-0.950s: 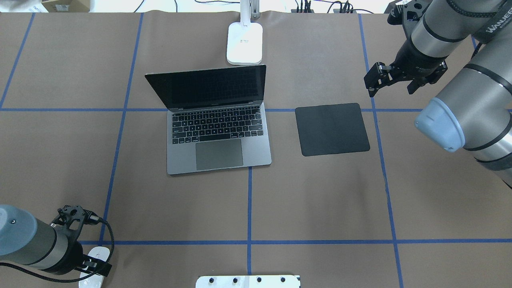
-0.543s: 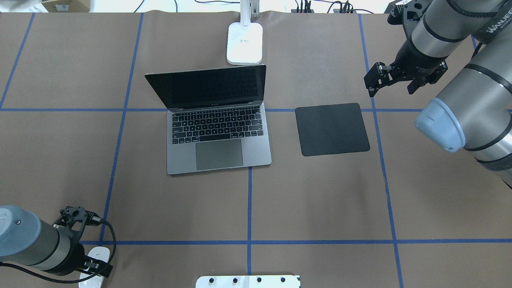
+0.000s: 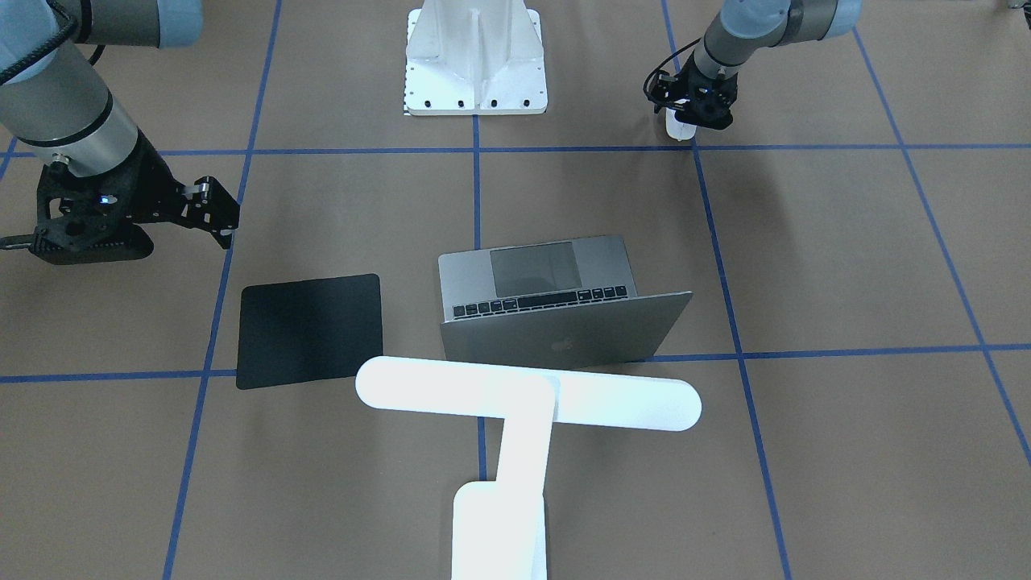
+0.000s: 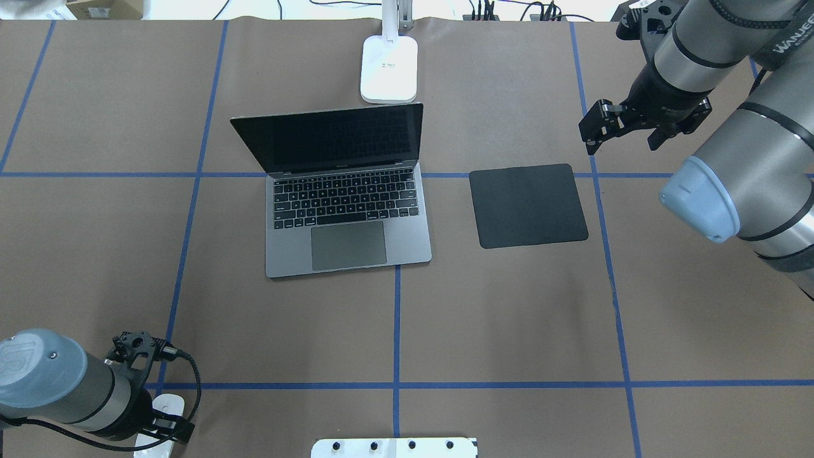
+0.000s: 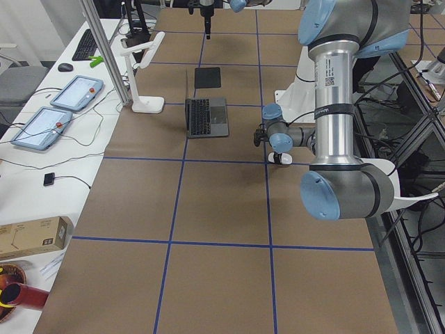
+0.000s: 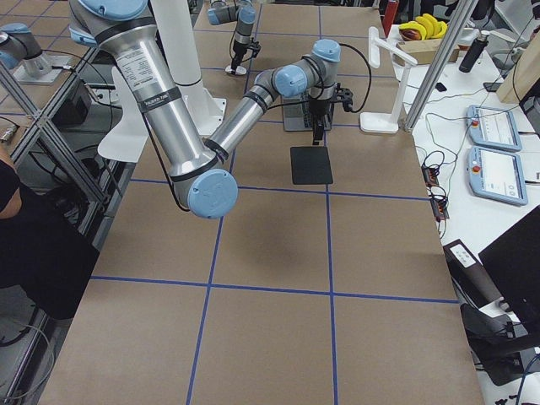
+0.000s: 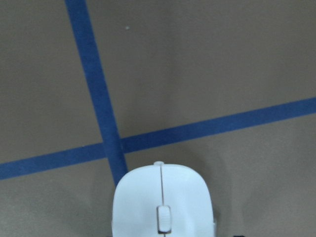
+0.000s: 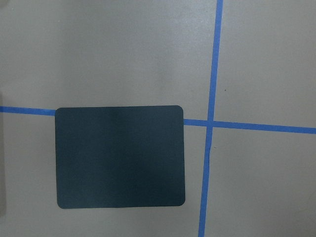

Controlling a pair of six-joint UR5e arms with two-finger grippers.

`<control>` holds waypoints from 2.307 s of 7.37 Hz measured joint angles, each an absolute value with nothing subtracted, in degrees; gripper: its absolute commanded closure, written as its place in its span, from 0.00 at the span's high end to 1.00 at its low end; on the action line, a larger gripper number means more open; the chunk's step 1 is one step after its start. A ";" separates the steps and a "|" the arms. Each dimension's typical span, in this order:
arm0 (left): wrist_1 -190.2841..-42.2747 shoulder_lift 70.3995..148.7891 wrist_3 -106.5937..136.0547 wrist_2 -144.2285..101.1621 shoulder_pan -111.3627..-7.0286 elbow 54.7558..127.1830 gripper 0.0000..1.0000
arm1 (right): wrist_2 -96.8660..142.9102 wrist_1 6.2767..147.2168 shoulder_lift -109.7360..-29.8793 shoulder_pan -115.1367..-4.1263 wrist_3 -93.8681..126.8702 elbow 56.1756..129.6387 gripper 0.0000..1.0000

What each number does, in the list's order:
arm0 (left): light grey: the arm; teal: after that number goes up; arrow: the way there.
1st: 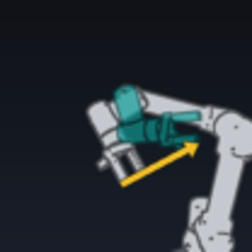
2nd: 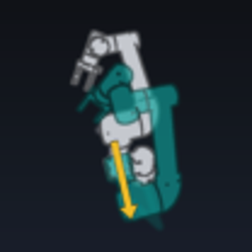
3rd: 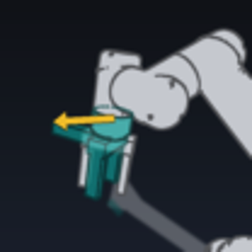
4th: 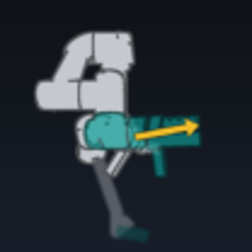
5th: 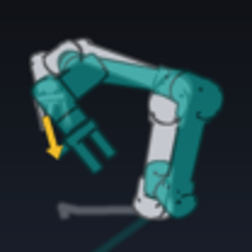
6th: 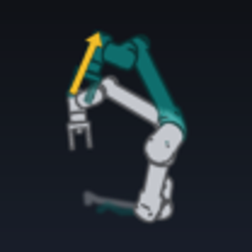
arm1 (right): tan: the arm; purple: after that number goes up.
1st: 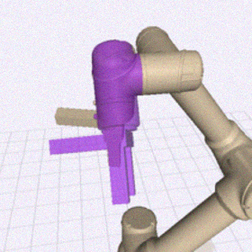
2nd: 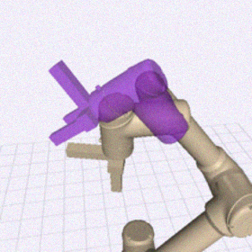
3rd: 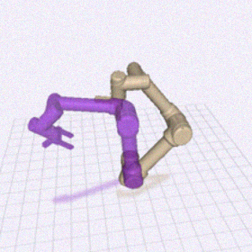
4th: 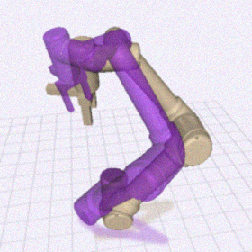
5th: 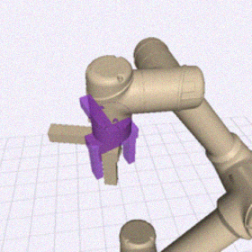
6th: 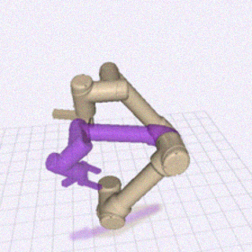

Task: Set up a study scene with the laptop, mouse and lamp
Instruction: 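Close the left gripper on the white mouse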

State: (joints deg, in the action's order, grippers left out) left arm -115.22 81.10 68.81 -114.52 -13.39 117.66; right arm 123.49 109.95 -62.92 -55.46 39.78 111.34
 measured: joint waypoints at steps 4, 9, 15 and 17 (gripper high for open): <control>-115.22 80.90 68.97 -114.62 -13.41 117.98 0.69 | 123.49 109.95 -62.86 -55.29 39.81 111.35 1.00; -115.22 81.18 69.15 -114.59 -13.36 118.06 0.64 | 123.25 109.95 -62.98 -55.21 39.84 111.31 1.00; -115.23 81.54 69.17 -114.69 -14.22 120.34 0.65 | 123.22 109.95 -63.19 -55.20 39.81 111.10 1.00; -115.15 81.81 69.04 -115.51 -16.74 122.13 0.65 | 123.22 109.90 -63.18 -55.19 39.81 110.94 1.00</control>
State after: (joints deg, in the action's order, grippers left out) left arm -115.15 81.81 69.04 -115.51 -16.74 122.13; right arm 123.22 109.90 -63.18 -55.19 39.81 110.94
